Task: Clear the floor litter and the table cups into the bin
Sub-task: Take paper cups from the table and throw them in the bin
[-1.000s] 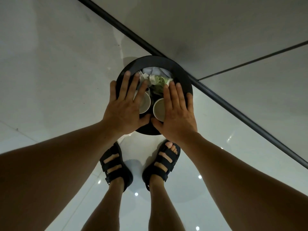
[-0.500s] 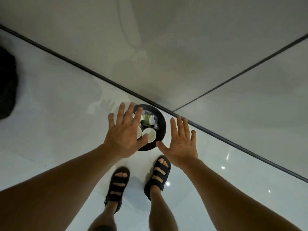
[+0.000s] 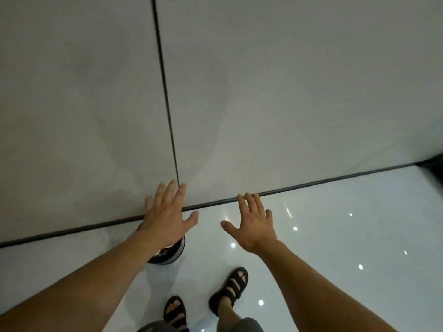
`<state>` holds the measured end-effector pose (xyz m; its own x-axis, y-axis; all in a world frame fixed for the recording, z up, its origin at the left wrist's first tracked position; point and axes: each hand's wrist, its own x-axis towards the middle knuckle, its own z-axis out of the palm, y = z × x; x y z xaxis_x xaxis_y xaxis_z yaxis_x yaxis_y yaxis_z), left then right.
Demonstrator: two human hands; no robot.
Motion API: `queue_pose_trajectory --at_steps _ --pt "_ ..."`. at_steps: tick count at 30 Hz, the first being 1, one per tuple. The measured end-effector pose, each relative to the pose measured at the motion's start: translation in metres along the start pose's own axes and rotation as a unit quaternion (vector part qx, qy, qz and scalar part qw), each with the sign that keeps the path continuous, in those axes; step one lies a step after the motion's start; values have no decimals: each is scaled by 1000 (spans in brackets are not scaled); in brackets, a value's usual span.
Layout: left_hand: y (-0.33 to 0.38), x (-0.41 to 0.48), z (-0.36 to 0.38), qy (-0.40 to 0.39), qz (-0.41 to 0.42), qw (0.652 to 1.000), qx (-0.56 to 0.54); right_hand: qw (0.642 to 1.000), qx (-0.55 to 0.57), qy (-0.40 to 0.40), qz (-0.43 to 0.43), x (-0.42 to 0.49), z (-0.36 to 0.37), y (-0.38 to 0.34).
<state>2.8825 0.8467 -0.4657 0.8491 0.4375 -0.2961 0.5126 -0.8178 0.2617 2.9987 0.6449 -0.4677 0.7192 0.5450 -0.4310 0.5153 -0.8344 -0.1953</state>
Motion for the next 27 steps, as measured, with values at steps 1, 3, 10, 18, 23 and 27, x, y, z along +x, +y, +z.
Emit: queue_pose_trajectory --at_steps 1,3,10,18,23,27 --pt "19 -2 -11 -7 19 1000 9 1000 7 6 14 -17 -12 11" --pt "62 -6 -28 -20 56 998 25 998 22 29 42 -51 -32 39" --pt "243 -31 -45 -10 202 977 67 971 97 113 186 -169 -68 172" --pt "487 -110 3 5 368 924 108 910 154 183 339 -345 -66 357" --pt "612 -175 43 -14 473 873 119 862 183 206 426 -444 -56 437" --pt "698 -214 75 -41 543 828 134 817 213 218 489 -506 -39 487"
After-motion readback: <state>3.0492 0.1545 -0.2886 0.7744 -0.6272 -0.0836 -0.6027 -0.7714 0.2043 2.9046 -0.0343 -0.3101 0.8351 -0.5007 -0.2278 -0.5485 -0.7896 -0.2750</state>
